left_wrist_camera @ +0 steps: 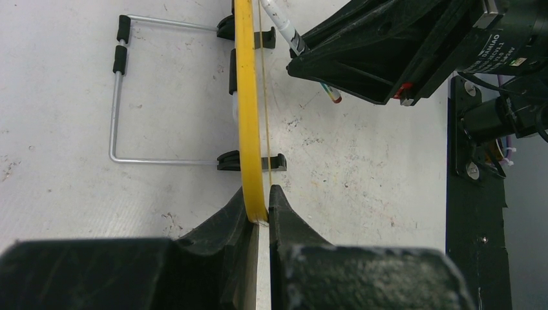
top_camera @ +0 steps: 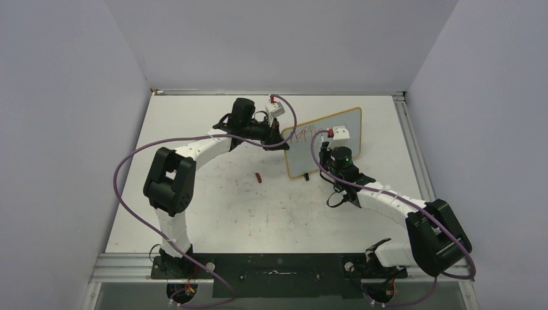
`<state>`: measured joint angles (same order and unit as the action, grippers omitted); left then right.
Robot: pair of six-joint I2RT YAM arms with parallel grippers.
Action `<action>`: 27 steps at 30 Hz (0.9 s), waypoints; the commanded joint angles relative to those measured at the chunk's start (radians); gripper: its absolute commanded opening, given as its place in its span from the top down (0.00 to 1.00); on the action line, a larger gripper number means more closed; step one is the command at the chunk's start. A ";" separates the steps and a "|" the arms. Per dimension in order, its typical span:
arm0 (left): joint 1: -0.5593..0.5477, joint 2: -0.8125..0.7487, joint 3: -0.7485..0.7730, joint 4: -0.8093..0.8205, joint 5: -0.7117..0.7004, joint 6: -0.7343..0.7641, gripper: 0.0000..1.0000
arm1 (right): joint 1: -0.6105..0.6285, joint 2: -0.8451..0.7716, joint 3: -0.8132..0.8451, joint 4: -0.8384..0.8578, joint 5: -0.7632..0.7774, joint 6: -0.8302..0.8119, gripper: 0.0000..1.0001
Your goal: Write a sentence on the whiteboard
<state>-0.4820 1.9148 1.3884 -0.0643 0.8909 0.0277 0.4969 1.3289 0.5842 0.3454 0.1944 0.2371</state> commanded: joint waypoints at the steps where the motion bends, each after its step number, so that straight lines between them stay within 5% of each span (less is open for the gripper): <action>1: -0.029 0.001 0.006 -0.111 0.023 0.049 1.00 | -0.008 -0.077 -0.004 0.000 0.020 -0.008 0.95; 27: -0.032 -0.005 0.006 -0.115 0.015 0.051 1.00 | -0.100 -0.059 -0.006 0.090 -0.164 -0.012 0.95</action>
<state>-0.4839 1.9148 1.3922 -0.0719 0.8948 0.0391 0.4061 1.2549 0.5552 0.3683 0.0616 0.2352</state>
